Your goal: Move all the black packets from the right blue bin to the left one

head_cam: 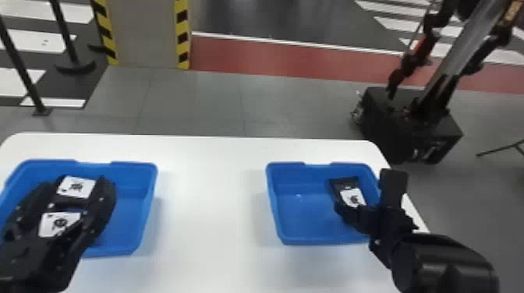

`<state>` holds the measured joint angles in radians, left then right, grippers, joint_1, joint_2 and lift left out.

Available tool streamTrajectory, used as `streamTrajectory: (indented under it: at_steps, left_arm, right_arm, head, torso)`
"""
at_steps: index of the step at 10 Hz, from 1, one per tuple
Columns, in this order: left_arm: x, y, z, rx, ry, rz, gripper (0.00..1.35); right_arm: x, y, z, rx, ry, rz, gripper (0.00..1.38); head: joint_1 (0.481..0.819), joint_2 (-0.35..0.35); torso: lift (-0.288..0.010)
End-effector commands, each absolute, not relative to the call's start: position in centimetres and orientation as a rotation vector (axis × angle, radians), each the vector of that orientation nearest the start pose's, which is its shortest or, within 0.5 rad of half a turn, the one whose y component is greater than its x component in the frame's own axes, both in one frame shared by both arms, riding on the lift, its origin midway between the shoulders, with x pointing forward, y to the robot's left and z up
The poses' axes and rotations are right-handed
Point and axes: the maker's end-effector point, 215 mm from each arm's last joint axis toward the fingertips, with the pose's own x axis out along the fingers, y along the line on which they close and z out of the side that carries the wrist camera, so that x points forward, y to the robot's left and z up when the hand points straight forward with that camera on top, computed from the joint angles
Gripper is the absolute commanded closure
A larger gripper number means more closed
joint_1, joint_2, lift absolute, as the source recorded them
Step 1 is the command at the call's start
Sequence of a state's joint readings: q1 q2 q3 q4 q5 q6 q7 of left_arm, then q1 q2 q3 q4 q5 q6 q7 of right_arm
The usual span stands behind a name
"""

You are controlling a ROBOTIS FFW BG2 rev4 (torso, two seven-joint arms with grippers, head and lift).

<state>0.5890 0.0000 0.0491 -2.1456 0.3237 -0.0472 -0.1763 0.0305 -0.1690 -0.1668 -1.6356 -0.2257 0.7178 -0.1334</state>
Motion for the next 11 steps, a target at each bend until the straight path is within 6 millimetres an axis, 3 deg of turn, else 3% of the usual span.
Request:
streamTrajectory:
  at_steps: [1, 4, 5, 7, 11]
  left_arm:
    - [42.0, 22.1, -29.8, -0.295, -0.061, -0.123, 0.22]
    - [42.0, 22.1, -30.0, -0.297, -0.054, -0.125, 0.22]
    - [42.1, 22.1, -30.0, -0.297, -0.054, -0.125, 0.22]
    - [42.0, 22.2, -29.8, -0.3, -0.061, -0.127, 0.22]
    - [42.1, 22.1, -29.9, -0.302, -0.056, -0.13, 0.22]
  right_arm:
    - [51.4, -38.4, -51.2, 0.068, 0.669, -0.255, 0.17]
    - [52.4, -38.5, -51.6, 0.083, 0.645, -0.25, 0.24]
    - [52.4, -38.7, -51.6, 0.084, 0.647, -0.251, 0.34]
    - [52.3, -38.5, -52.2, 0.094, 0.663, -0.242, 1.21]
    - [51.6, -37.8, -50.7, 0.087, 0.635, -0.23, 1.18]
  head:
    - [0.695, -0.193]
    - [0.695, -0.192]
    - [0.695, -0.192]
    - [0.695, -0.192]
    - [0.695, -0.19]
  torso:
    - [-0.11]
    - [-0.11]
    - [-0.11]
    - [-0.11]
    - [-0.11]
